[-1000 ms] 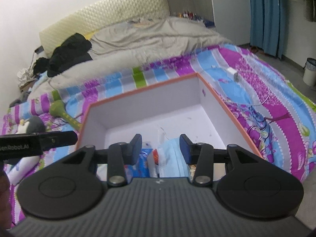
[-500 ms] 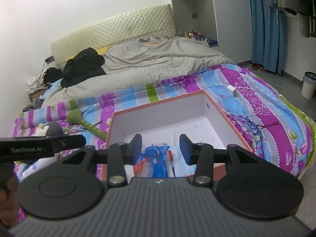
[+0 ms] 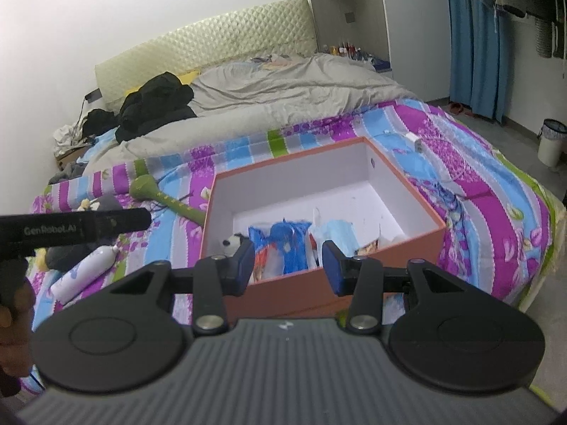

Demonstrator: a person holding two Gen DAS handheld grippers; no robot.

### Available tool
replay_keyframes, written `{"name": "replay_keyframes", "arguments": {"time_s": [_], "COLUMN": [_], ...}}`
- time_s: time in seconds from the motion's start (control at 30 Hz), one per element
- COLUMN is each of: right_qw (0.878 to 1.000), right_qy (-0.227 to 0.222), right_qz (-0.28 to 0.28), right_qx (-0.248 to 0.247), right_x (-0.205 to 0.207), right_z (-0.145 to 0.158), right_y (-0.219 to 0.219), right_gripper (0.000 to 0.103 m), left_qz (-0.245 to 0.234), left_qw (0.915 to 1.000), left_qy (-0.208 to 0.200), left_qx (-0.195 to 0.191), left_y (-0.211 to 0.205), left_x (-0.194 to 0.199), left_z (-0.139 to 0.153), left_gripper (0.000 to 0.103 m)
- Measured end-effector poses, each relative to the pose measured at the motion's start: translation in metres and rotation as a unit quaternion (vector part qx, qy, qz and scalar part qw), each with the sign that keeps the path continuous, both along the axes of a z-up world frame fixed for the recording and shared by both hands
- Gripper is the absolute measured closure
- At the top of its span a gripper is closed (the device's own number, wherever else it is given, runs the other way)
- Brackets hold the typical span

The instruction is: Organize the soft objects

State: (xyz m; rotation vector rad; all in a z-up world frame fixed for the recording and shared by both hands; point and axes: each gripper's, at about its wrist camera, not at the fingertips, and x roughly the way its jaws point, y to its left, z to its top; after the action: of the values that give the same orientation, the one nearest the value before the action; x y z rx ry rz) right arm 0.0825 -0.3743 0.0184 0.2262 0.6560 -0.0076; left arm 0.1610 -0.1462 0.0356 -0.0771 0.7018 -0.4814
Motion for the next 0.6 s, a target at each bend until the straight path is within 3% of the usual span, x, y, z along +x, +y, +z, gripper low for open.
{"name": "replay_keyframes", "arguments": {"time_s": [0.6], "right_qw": [1.000], "right_qy": [0.000], "right_qz": [-0.018], "right_qx": [-0.014], "right_x": [-0.0019], "right_z": [-0.0016], "right_y": [-0.0045], "right_gripper": [0.058], "left_qz": [0.009], "left_qw": [0.9999], "left_qy": [0.007], "left_qx": [0.008], "left_y": [0.0082], "left_x": [-0.0088], "left_z": [-0.0023], "left_gripper": [0.050]}}
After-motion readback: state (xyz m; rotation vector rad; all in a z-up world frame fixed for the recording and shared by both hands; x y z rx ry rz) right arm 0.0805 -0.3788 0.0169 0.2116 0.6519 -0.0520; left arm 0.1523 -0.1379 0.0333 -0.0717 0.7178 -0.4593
